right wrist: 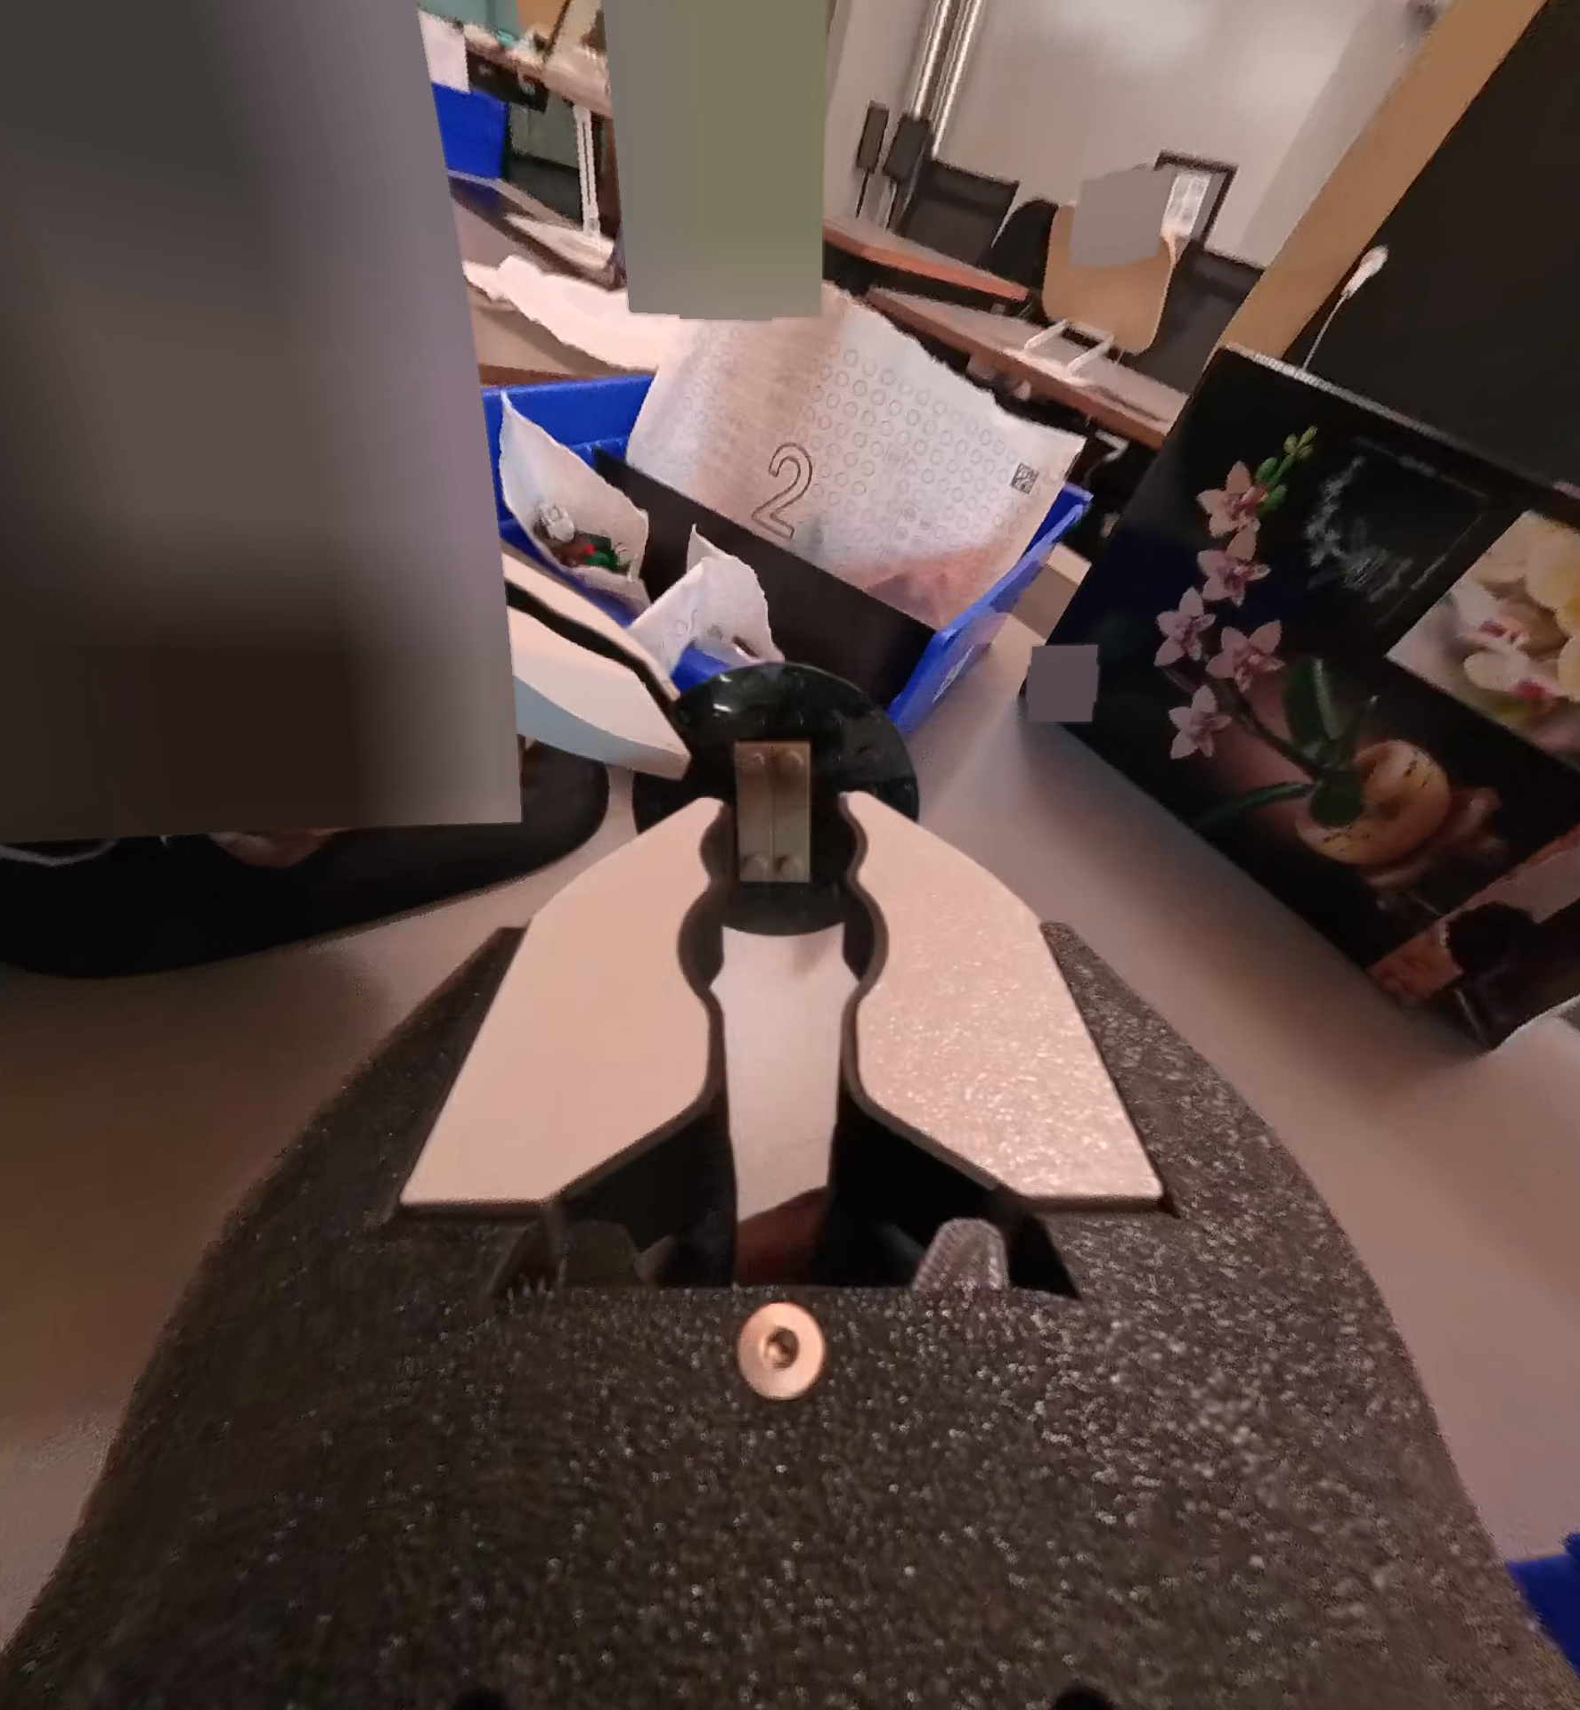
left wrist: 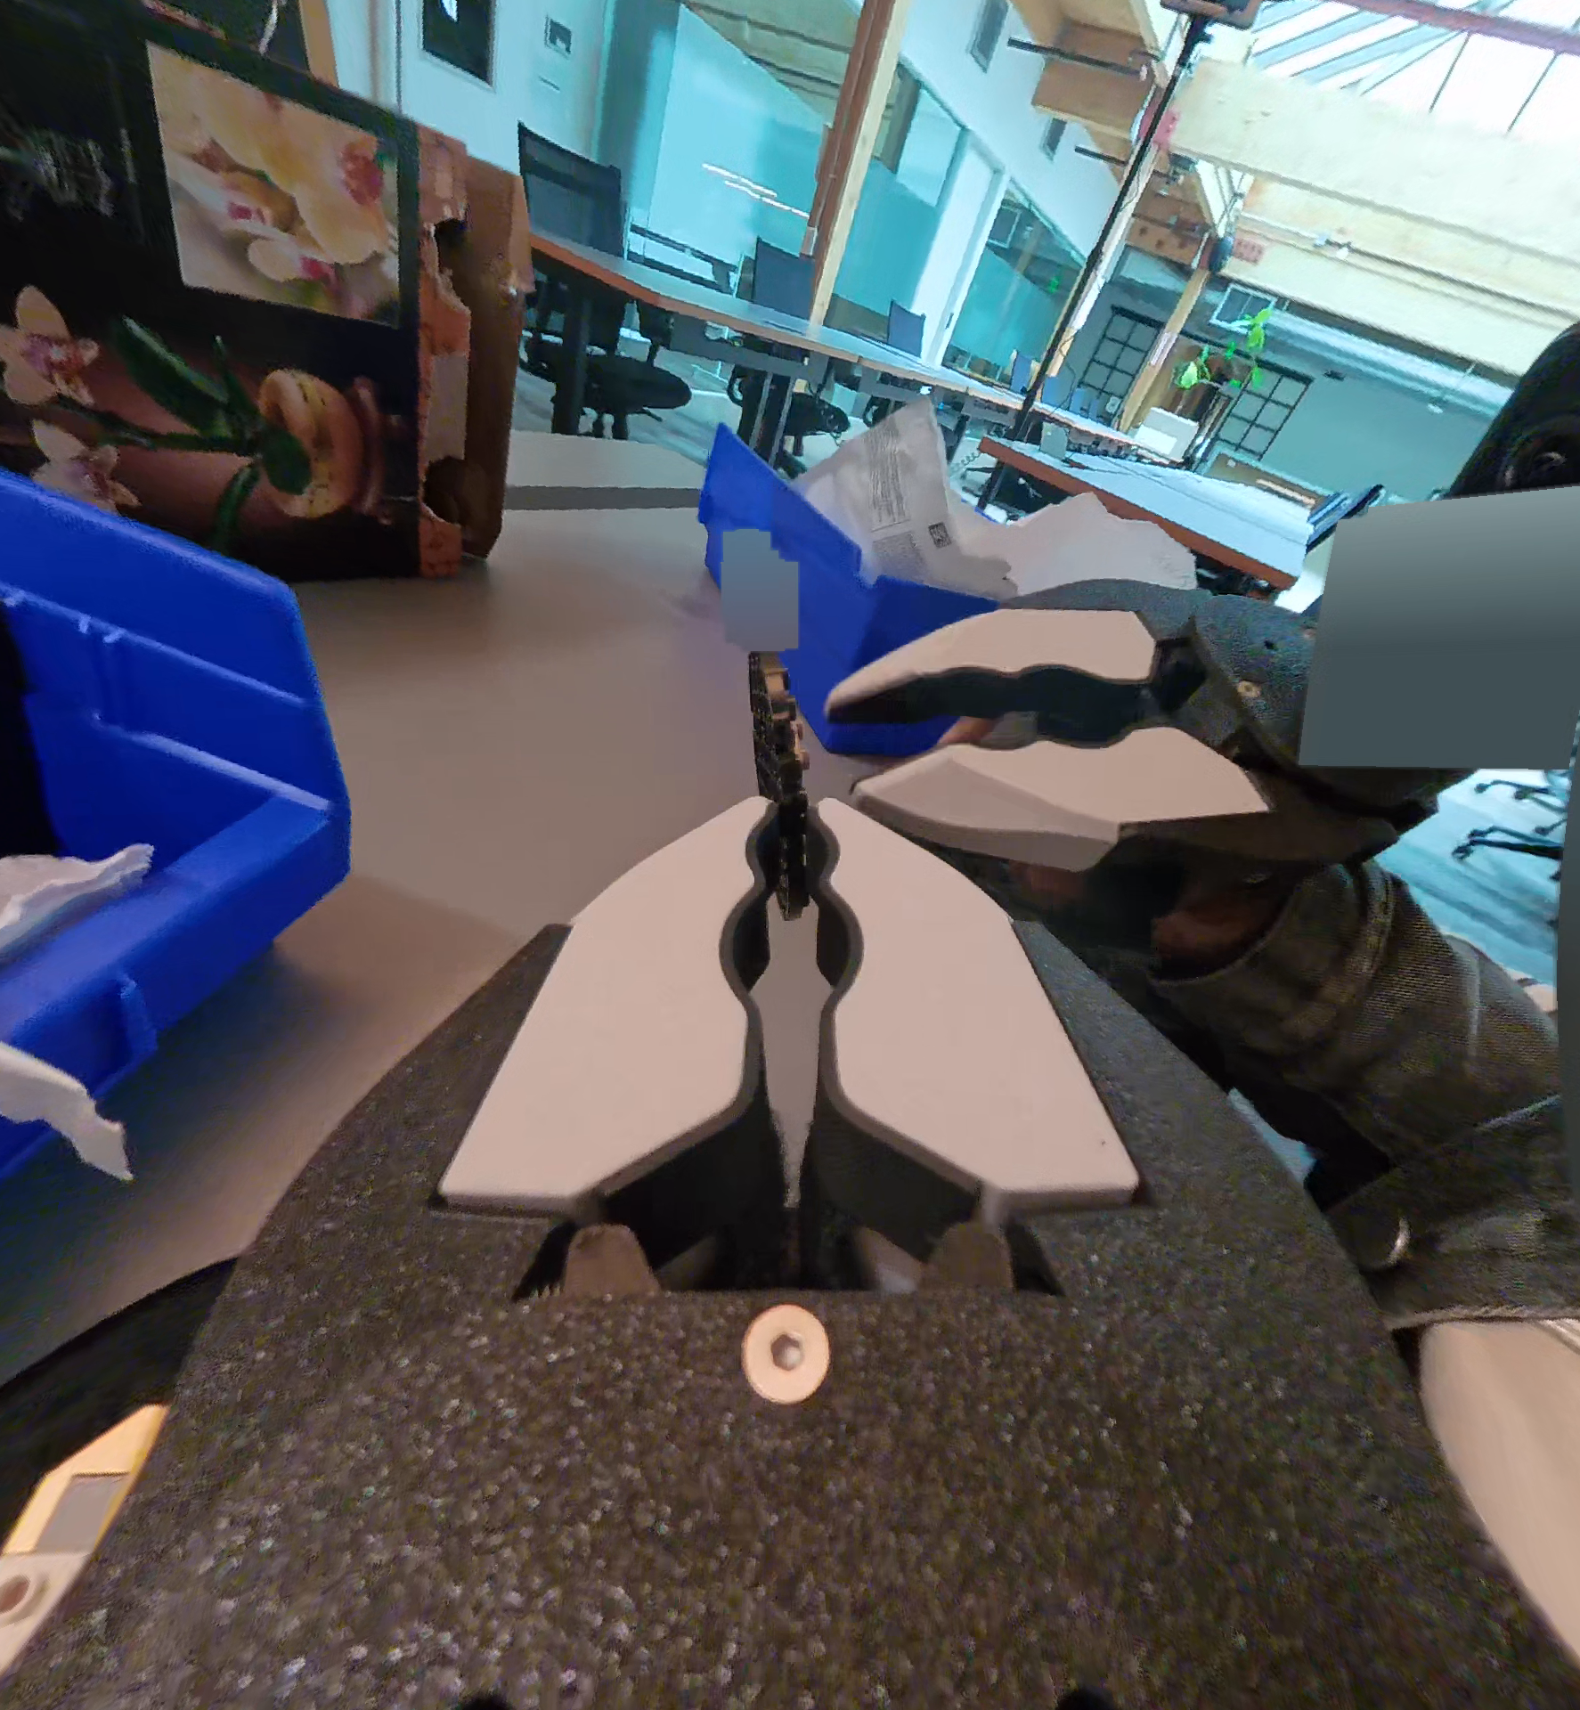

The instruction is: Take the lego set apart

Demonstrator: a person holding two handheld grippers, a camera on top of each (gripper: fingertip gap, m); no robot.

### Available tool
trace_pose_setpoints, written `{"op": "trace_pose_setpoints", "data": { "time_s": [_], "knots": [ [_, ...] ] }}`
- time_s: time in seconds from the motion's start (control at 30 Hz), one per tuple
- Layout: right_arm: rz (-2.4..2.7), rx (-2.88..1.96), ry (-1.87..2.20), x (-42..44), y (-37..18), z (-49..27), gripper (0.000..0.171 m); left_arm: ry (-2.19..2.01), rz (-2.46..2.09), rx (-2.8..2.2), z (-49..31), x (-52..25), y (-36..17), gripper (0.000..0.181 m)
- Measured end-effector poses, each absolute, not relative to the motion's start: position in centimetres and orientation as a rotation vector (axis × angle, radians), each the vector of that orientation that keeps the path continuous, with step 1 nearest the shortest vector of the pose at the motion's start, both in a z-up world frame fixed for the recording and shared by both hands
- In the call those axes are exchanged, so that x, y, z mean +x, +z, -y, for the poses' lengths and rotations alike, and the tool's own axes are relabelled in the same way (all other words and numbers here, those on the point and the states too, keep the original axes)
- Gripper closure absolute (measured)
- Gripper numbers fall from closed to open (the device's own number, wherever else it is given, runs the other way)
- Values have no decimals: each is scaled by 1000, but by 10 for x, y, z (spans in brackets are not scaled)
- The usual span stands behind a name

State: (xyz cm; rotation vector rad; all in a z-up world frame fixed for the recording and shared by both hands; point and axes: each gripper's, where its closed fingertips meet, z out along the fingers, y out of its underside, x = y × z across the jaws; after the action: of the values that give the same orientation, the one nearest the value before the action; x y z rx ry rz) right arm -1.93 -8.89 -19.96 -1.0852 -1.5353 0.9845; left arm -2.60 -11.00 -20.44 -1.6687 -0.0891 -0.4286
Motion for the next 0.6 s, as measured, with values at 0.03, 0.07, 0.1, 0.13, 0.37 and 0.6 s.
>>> {"op": "trace_pose_setpoints", "data": {
  "time_s": [0.03,0.07,0.1,0.13,0.37,0.6],
  "knots": [
    [1553,-1098,973,-19,-202,87,143,-485,107,-1667,110,-26,-205,177],
    [1574,-1111,956,-17,-204,85,132,-567,123,-1676,111,-25,-207,177],
    [1618,-1137,944,-16,-208,81,122,-656,119,-1706,111,-23,-211,178],
    [1675,-1184,940,-11,-213,76,120,-724,83,-1741,113,-20,-214,177],
    [1972,-1327,1797,10,-198,110,138,-977,-244,-1824,126,11,-206,177],
    [1390,-1237,2292,4,-149,96,164,-883,-188,-1580,117,1,-175,147]
  ]
}}
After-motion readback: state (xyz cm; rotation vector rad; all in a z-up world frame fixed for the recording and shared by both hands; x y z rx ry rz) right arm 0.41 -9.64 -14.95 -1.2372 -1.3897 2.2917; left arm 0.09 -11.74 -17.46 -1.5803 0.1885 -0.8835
